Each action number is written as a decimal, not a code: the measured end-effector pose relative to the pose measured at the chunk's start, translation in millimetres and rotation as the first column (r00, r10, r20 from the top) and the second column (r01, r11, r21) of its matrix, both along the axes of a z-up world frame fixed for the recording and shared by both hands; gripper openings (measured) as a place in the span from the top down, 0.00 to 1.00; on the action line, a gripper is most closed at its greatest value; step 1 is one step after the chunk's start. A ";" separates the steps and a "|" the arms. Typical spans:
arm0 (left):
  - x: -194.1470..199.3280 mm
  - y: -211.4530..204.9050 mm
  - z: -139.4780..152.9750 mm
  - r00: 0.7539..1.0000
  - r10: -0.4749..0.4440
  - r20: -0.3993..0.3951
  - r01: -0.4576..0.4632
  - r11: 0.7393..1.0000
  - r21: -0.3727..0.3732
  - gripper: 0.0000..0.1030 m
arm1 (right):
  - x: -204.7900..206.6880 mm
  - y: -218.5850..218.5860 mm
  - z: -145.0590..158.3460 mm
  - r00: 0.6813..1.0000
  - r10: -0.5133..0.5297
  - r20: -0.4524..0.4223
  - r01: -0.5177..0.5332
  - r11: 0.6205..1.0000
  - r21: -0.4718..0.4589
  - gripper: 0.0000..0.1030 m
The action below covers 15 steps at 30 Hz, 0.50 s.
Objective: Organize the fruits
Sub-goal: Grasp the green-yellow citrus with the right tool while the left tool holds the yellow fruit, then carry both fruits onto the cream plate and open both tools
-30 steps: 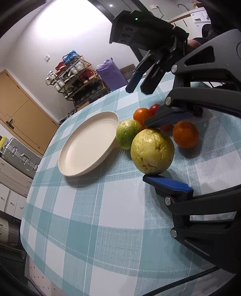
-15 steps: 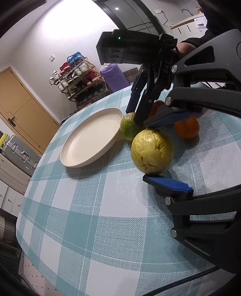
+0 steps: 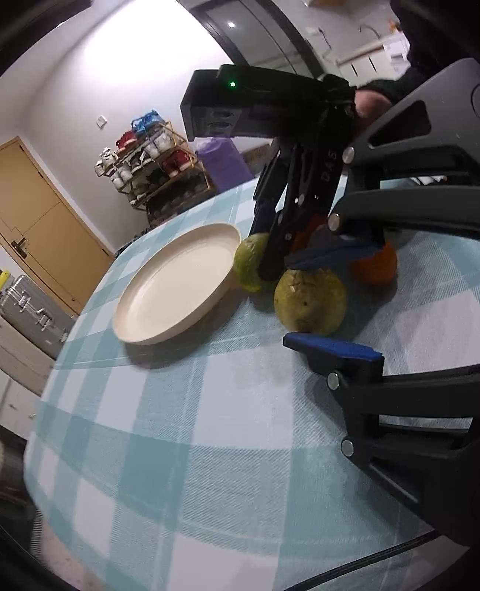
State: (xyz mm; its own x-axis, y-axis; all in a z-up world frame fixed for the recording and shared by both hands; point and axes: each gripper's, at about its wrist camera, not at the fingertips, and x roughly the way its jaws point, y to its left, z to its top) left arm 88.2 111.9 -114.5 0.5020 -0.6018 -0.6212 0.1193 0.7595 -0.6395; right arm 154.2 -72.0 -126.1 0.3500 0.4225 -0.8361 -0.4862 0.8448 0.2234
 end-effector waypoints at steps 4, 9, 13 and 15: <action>-1.6 -1.7 1.1 1.000 0.002 -0.001 -0.002 1.000 0.013 0.69 | -1.9 -1.5 0.6 1.000 -0.008 0.010 0.008 1.000 0.017 0.52; -0.2 -1.8 -0.4 1.000 0.005 -0.020 -0.004 1.000 0.007 0.67 | -6.4 -5.8 8.0 1.000 -0.002 0.031 0.000 0.998 0.061 0.52; 2.5 -5.9 -0.5 0.999 0.014 -0.040 -0.013 0.999 0.043 0.46 | -12.3 -9.2 15.1 0.999 -0.001 0.047 -0.004 0.995 0.102 0.52; 3.0 -6.4 -1.3 0.999 0.029 -0.040 -0.027 0.998 0.051 0.38 | -15.4 -10.1 18.9 0.998 0.004 0.056 -0.010 0.994 0.111 0.52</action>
